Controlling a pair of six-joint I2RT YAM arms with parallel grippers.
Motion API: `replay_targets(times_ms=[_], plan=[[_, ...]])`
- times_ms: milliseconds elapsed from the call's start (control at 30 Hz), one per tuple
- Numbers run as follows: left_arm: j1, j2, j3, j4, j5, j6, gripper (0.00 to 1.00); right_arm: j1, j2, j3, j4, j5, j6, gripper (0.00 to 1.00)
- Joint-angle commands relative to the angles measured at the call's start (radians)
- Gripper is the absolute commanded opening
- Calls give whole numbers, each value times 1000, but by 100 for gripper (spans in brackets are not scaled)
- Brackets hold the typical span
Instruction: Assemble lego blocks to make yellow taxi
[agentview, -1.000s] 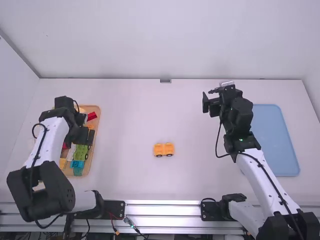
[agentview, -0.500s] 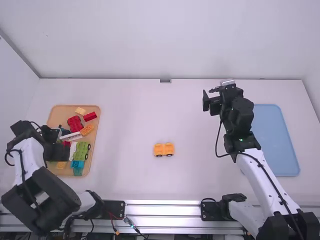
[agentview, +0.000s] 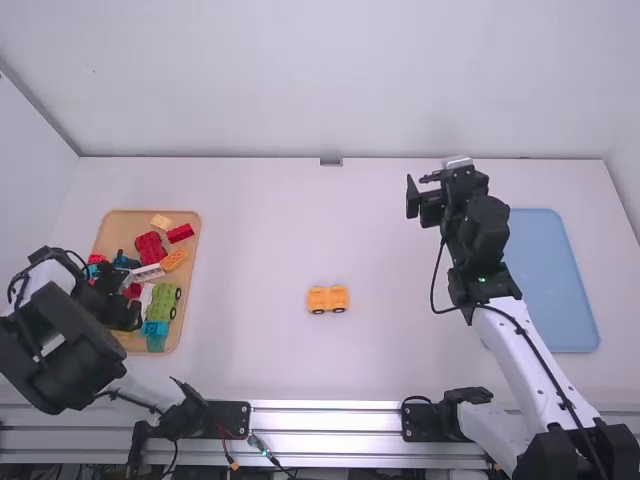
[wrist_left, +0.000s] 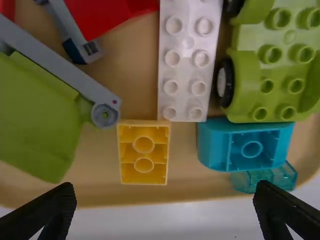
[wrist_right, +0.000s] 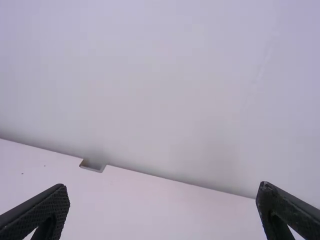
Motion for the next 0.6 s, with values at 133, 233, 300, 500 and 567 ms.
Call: replay_targets(times_ms=[133, 233, 300, 500, 567], plan=[[3, 42, 10, 33, -48, 14, 87, 3, 8, 43, 13, -2, 6, 99], [4, 50, -5, 63, -52, 14, 83, 14, 8, 43, 6, -2, 5, 99], [3, 51, -26, 84, -56, 14, 82, 17, 8, 43, 6, -2, 2, 99], [3, 51, -77, 157, -52, 12, 83, 19, 8, 43, 11, -2, 2, 99], [3, 51, -89, 178, -52, 11, 83, 19, 8, 43, 10, -2, 2, 99]])
